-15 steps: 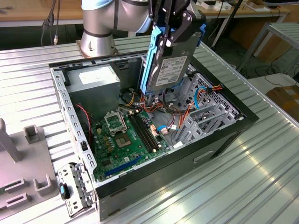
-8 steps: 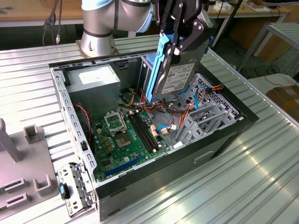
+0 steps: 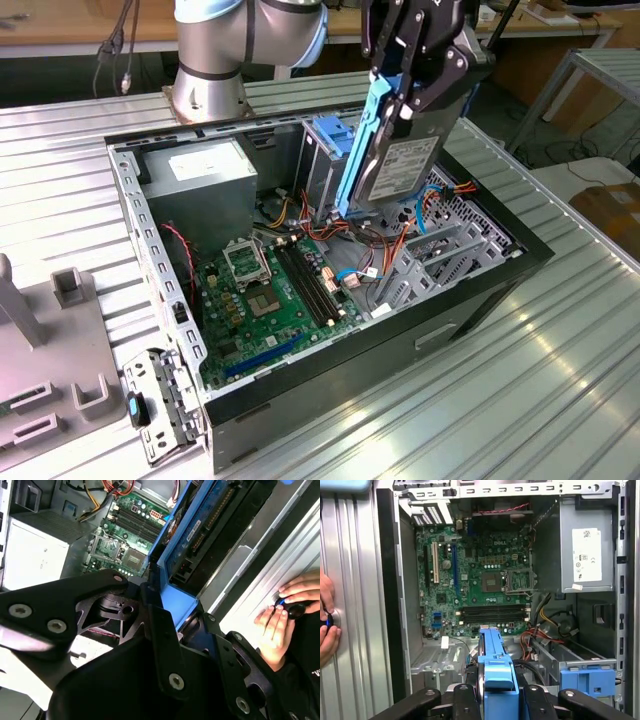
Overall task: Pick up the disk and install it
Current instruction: 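Insert the disk into the insertion slot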
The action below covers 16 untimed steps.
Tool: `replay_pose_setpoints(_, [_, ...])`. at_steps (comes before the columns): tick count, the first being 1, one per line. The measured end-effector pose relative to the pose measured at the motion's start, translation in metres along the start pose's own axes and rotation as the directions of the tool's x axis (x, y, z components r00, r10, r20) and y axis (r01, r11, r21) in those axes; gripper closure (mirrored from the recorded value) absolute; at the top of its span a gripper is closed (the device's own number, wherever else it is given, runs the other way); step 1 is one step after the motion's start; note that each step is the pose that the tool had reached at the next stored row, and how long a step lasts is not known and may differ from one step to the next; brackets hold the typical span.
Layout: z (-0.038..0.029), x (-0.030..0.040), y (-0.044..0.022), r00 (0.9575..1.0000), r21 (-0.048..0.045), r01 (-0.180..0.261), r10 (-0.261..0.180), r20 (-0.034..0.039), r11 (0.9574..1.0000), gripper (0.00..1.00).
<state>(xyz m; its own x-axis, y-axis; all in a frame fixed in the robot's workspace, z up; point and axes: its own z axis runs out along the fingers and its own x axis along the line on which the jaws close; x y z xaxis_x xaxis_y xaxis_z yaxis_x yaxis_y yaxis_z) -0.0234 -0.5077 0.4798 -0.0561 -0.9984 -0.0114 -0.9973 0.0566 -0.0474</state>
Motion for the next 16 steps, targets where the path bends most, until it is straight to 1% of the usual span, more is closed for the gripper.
replay_pose_setpoints(1, [0.0002, 0.0025, -0.0005, 1.0, 0.0001, -0.001, 0.001, -0.0001, 1.0, 0.63])
replay_pose_setpoints(2, [0.0002, 0.0066, -0.0009, 1.0, 0.0, -0.002, 0.002, -0.0008, 1.0, 0.63])
replay_pose_setpoints(4, [0.0003, 0.0129, -0.0015, 1.0, -0.0021, -0.003, 0.003, -0.0027, 1.0, 0.63])
replay_pose_setpoints(6, [0.0006, 0.0179, -0.002, 1.0, -0.0029, -0.003, 0.003, -0.0036, 1.0, 0.63])
replay_pose_setpoints(7, [0.0009, 0.0224, -0.0028, 1.0, -0.0037, -0.003, 0.003, -0.0053, 1.0, 0.63])
replay_pose_setpoints(8, [0.0018, 0.0247, -0.006, 1.0, -0.0042, -0.003, 0.003, -0.0074, 1.0, 0.63])
replay_pose_setpoints(10, [0.0035, 0.0287, -0.0145, 1.0, -0.0045, -0.003, 0.003, -0.0094, 1.0, 0.63])
replay_pose_setpoints(11, [0.0049, 0.03, -0.0208, 0.9999, -0.0047, -0.001, 0.001, -0.0105, 1.0, 0.63])
replay_pose_setpoints(12, [0.006, 0.0305, -0.0244, 0.9999, -0.0048, 0.003, -0.003, -0.0104, 1.0, 0.63])
replay_pose_setpoints(13, [0.0079, 0.0304, -0.0304, 0.9999, -0.0049, 0.014, -0.014, -0.0101, 0.9999, 0.63])
replay_pose_setpoints(14, [0.0086, 0.0308, -0.0333, 0.9997, -0.005, 0.02, -0.02, -0.0098, 0.9998, 0.63])
replay_pose_setpoints(16, [0.0091, 0.0324, -0.0367, 0.9997, -0.005, 0.022, -0.022, -0.0095, 0.9997, 0.63])
